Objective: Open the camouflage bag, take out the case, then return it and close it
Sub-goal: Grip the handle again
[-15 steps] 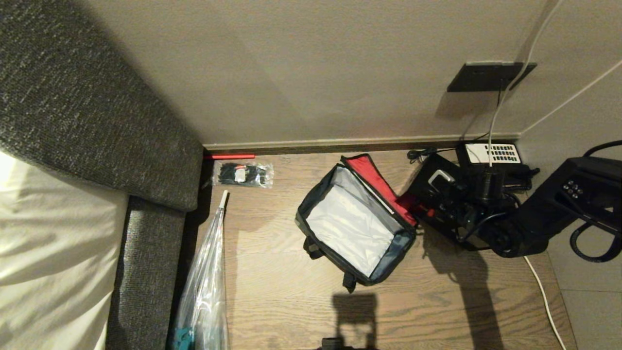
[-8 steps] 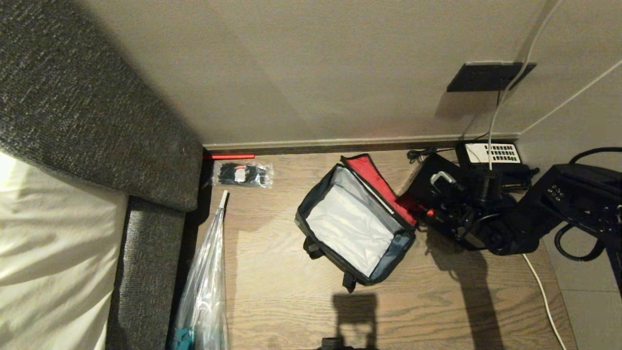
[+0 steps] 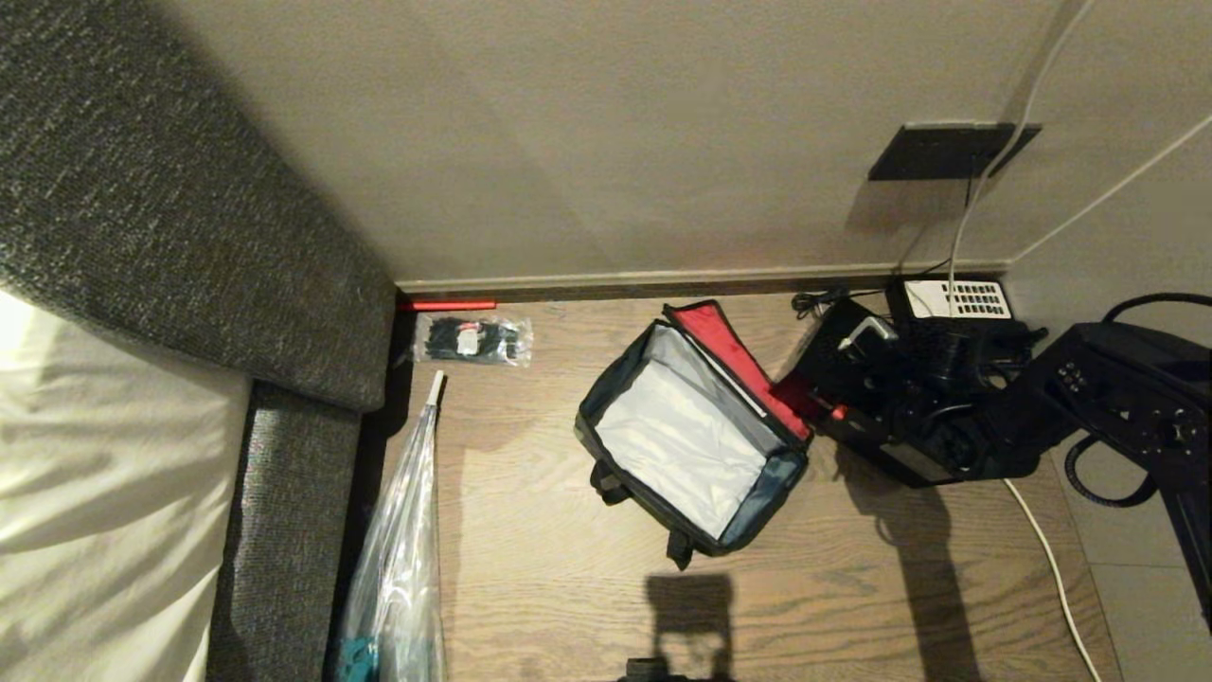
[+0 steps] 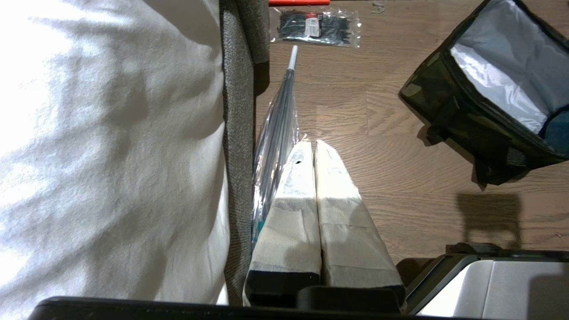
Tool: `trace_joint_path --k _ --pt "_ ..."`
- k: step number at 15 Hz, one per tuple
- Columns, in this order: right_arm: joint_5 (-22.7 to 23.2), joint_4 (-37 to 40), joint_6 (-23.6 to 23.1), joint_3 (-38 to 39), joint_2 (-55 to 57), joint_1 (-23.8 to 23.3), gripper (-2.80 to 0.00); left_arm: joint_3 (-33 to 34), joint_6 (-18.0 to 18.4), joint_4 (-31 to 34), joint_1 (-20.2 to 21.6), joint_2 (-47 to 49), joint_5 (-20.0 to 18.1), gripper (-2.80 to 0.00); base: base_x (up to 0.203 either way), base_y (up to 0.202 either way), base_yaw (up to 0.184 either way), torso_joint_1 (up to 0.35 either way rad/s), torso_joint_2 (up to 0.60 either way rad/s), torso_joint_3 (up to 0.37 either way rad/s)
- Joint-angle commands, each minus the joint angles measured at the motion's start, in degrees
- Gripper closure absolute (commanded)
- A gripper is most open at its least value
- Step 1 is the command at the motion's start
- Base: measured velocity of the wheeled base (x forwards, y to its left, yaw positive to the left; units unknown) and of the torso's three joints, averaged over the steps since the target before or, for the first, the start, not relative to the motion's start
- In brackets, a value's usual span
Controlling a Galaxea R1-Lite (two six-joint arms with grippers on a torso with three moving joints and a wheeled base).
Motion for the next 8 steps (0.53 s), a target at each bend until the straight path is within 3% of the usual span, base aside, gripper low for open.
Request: trace_joint_path --k 1,2,3,8 --pt "0.22 -0.56 -0.37 0.72 0.99 -0.14 -2.80 -0.01 0.00 0.02 -0.02 0.00 -0.02 0.00 0.000 0.000 0.000 0.000 0.00 0.000" --pt "0.38 -0.74 -0.50 1.46 0.99 -0.14 -2.80 -0.01 0.00 0.02 -0.02 0.00 -0.02 0.00 0.000 0.000 0.000 0.000 0.00 0.000" --pt "0.36 -0.86 -0.36 2.23 1.11 -0.08 0.00 -0.01 0.00 0.02 0.06 0.00 -0.02 0.00 0.000 0.000 0.000 0.000 0.00 0.000" --pt "0.24 -2.98 -0.27 2.72 2.12 -0.05 0.00 -0.01 0.00 0.02 0.05 0.00 -0.02 0.00 0.000 0.000 0.000 0.000 0.00 0.000"
